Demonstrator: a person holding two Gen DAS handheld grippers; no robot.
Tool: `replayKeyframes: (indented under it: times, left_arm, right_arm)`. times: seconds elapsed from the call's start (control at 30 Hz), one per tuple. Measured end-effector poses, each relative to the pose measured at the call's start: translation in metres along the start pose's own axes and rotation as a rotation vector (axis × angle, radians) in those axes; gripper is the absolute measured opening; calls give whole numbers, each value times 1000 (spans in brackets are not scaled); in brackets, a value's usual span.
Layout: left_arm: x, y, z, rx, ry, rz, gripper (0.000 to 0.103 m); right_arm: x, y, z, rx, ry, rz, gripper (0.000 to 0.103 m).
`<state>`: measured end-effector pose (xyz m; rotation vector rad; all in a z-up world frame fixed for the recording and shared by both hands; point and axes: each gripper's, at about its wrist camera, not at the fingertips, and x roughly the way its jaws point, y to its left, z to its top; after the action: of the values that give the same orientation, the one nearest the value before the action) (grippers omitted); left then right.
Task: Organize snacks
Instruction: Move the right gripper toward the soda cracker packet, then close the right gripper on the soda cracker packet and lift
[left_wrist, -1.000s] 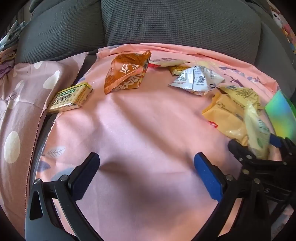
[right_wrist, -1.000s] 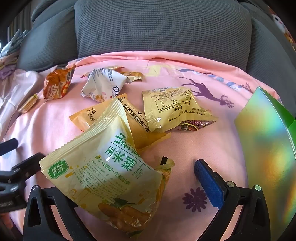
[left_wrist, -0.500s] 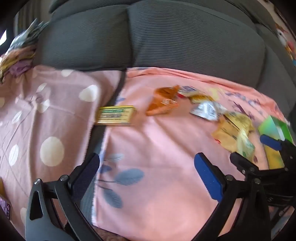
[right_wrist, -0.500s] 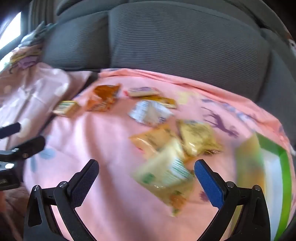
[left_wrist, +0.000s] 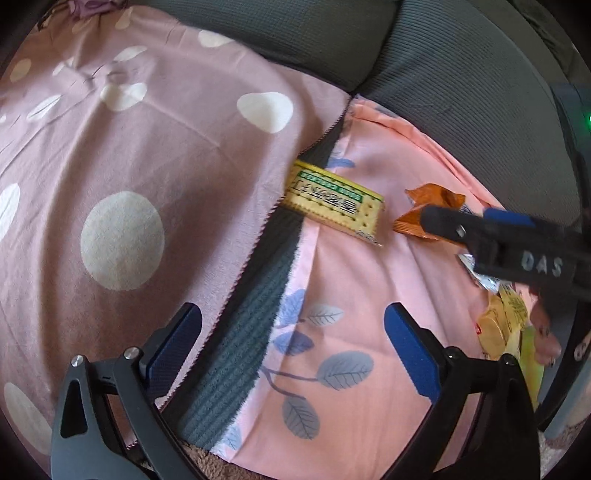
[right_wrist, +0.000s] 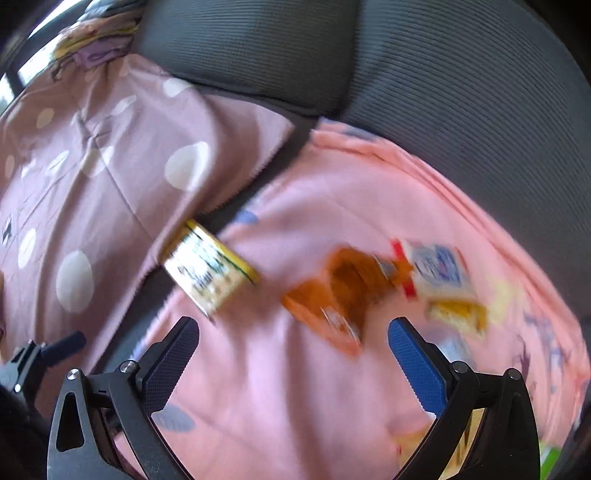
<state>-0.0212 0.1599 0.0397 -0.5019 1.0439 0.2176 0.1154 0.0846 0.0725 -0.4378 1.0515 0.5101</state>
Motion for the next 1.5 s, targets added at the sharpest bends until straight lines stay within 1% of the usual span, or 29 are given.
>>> replayKeyframes:
  times: [0.07,0.17,0.27,0.4,0.47,0.57,0.6,0.7,0.73,0.77,0.83,0.9,1.0,1.07,1.1,1.17,1.27,1.33,1.4,1.43,1.47,1.5]
  left_arm:
    - [3,6,5,-26,-5,-20,99]
    - [0,15,9,-69,-19,-46,99]
    - [0,23,13,-116,-19,-56,99]
    - [-2,24,12,-132,-16,-68,99]
    - [-4,22,13,-124,-19,-68,99]
    - [-6,20,13,-116,-20,-59,99]
    - [-6,20,13,-115,-19,-59,99]
    - [-8,17,13,-115,-17,-57,99]
    - [-8,16,13,-118,-17,-55,99]
    - [-9,17,13,-117,-16,-56,99]
    - [-9,20,13,-126,-18,-58,99]
    - [-10,23,11,-137,-27,-57,99]
    - [-12,27,10,-132,-30,-63,99]
    - [-13,29,11,-129,-33,-67,99]
    - [-13,30,12,-130,-34,-69,99]
    - [-13,33,12,-129,-36,-76,99]
    - [-15,35,12,-129,-45,-81,99]
    - [-16,33,10,-122,-52,-84,99]
    - [-16,32,8,-114,-53,-86,99]
    - [-16,32,7,-113,-55,-87,99]
    - [-16,31,7,-117,-56,-87,99]
    - [-16,32,7,-122,-56,-87,99]
  right_arm:
    - [12,14,15,-65,13,-11,102]
    - [26,37,32,-187,21,20,102]
    - [38,51,41,-257,33,39,102]
    - [57,63,49,-275,52,86,102]
    - [67,68,50,-286,67,84,102]
    - [82,69,48,-290,94,45,102]
    - [84,67,48,-275,92,68,102]
    - [86,54,47,-204,107,185,85]
    - [85,48,46,-172,117,247,74]
    - [84,43,44,-152,118,276,66]
    - [79,38,39,-146,107,275,61]
    - [76,33,34,-144,100,284,58]
    - [72,11,24,-77,111,326,50]
    - [66,-3,16,-38,114,351,41]
    - [62,-11,11,-20,110,361,39]
    - [56,-21,-2,-7,103,361,36]
    - [46,-23,-15,4,101,341,26]
    - [41,-22,-14,7,106,299,26]
    - [29,-23,-13,8,70,214,26]
    - [23,-21,-11,0,39,189,28]
    - [16,-18,-8,-3,6,182,31]
    - [11,-15,-4,3,-9,186,48]
